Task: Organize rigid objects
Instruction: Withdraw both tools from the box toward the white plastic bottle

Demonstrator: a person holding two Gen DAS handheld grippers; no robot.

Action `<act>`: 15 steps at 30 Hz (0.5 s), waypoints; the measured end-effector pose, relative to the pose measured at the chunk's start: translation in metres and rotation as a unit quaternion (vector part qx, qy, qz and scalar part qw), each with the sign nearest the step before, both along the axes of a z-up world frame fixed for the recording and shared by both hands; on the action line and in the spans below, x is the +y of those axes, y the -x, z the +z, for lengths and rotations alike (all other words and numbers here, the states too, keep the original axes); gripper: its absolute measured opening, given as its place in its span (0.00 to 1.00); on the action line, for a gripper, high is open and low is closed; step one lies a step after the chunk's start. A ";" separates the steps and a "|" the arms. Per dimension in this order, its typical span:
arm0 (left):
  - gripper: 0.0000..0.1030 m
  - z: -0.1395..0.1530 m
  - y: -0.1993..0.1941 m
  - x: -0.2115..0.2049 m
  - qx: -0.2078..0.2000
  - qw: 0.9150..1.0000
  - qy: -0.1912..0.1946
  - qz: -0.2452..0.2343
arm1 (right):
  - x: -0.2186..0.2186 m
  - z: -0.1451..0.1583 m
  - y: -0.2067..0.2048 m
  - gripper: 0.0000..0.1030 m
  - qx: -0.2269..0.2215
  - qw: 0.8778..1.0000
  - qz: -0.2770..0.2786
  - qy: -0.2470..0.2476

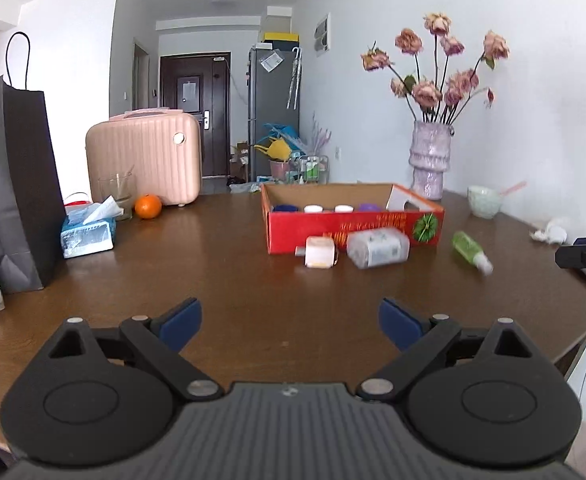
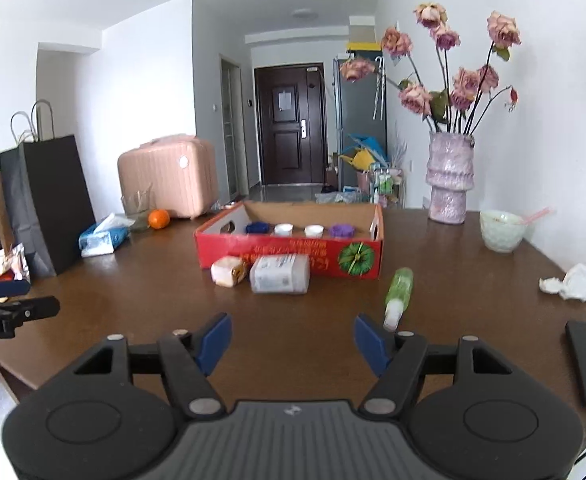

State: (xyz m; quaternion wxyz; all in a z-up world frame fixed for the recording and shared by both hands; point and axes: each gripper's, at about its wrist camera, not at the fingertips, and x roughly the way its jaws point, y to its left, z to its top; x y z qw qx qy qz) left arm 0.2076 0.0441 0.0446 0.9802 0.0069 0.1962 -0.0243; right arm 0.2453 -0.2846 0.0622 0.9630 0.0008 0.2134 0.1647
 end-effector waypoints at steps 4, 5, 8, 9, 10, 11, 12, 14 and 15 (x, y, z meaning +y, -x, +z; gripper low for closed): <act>0.94 -0.007 -0.010 -0.002 0.020 1.000 0.018 -0.015 | 0.006 -0.019 -0.002 0.68 0.024 1.000 0.002 0.001; 0.94 -0.009 -0.014 -0.004 0.024 0.999 0.020 -0.017 | 0.007 -0.023 -0.005 0.68 0.031 1.000 0.003 0.002; 0.94 -0.012 -0.032 -0.008 0.031 0.999 0.027 -0.022 | 0.011 -0.032 -0.016 0.67 0.044 0.999 -0.008 0.008; 0.91 -0.013 -0.041 -0.010 0.035 0.998 0.036 -0.029 | 0.011 -0.034 -0.019 0.66 0.045 0.999 -0.010 0.008; 0.87 -0.014 -0.049 -0.012 0.040 0.998 0.045 -0.037 | 0.011 -0.035 -0.024 0.66 0.047 0.999 -0.011 0.007; 0.83 -0.015 -0.057 -0.014 0.046 0.997 0.052 -0.044 | 0.011 -0.035 -0.029 0.66 0.050 0.999 -0.013 0.005; 0.76 -0.015 -0.067 -0.017 0.052 0.996 0.060 -0.052 | 0.011 -0.036 -0.034 0.62 0.052 0.999 -0.016 0.003; 0.70 -0.016 -0.089 -0.022 0.060 0.992 0.076 -0.076 | 0.011 -0.037 -0.048 0.61 0.055 0.998 -0.023 0.003; 0.67 -0.016 -0.100 -0.025 0.064 0.991 0.084 -0.086 | 0.011 -0.037 -0.056 0.59 0.057 0.998 -0.024 0.003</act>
